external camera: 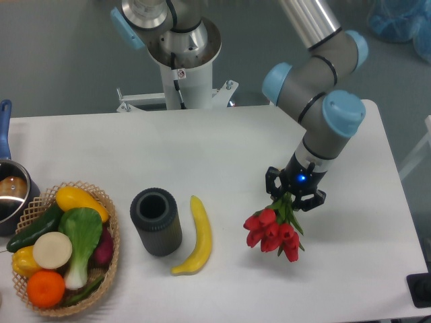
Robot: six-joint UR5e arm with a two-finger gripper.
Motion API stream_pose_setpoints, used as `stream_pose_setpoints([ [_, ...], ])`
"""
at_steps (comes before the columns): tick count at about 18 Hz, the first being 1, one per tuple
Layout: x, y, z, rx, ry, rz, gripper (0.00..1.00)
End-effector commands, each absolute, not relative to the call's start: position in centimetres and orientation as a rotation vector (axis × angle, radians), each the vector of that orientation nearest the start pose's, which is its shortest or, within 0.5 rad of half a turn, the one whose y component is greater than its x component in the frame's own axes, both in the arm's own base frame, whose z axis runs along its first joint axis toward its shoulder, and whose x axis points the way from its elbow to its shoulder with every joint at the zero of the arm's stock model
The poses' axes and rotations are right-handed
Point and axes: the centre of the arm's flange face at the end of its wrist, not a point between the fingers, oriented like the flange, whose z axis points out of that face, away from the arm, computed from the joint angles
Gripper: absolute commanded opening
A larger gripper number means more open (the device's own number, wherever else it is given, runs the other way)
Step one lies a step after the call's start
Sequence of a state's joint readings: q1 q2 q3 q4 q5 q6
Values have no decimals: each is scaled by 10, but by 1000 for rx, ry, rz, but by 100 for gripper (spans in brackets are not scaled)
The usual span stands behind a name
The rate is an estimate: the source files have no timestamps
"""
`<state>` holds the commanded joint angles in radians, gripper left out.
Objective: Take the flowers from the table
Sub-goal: 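Lift the red tulip bunch high above the table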
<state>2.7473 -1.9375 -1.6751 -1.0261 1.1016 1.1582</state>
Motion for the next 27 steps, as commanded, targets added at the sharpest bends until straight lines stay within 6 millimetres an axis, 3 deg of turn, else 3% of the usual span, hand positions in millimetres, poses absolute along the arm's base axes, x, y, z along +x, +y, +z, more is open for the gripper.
stream_pose_setpoints([
  [5,-486,400,343,-2530,-35,-168,44],
  [11,-489,384,395,-2283,-51,-189,44],
  [15,-475,388,430,-2114,-11,-224,44],
  [22,-459,401,453,-1880,50,-319,44],
  [27,-449,411,450,-1850,59,-366,44],
])
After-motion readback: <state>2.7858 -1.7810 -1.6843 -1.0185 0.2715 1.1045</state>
